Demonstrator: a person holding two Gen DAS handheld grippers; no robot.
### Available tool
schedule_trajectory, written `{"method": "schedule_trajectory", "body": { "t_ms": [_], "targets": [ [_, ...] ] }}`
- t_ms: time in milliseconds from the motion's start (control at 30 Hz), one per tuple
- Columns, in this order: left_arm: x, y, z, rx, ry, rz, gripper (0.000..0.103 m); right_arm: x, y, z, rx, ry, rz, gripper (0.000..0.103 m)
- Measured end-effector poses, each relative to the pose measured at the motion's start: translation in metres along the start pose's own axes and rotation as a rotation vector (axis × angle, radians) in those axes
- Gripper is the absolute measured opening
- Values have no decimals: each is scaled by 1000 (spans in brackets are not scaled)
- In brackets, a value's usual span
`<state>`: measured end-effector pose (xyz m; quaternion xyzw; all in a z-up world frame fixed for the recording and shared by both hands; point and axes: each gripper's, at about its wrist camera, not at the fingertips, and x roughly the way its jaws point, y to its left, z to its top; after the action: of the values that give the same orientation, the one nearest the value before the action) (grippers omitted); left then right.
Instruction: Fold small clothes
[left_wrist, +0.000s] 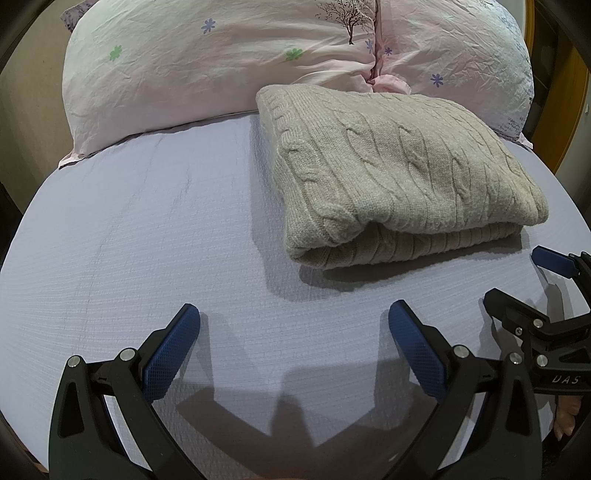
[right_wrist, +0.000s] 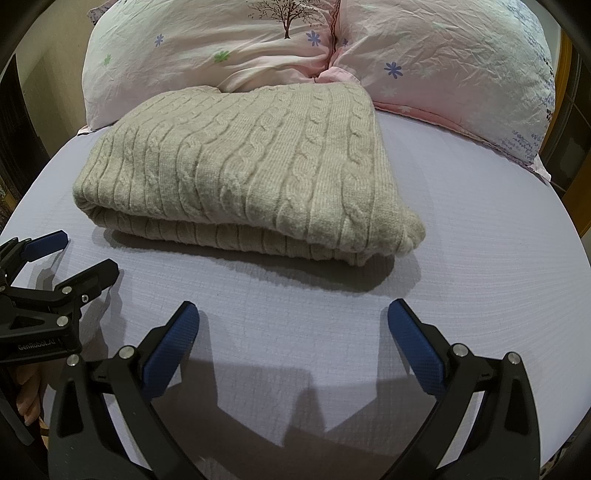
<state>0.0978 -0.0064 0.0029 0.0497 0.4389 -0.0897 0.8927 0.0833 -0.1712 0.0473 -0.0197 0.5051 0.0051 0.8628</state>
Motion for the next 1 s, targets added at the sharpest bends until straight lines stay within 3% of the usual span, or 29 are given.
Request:
{"method": "schedule_trajectory", "body": {
  "t_ms": [1000],
  "targets": [
    [0, -1, 1, -2, 0, 2, 102, 0, 0, 0, 0, 0, 0, 101]
  ]
}}
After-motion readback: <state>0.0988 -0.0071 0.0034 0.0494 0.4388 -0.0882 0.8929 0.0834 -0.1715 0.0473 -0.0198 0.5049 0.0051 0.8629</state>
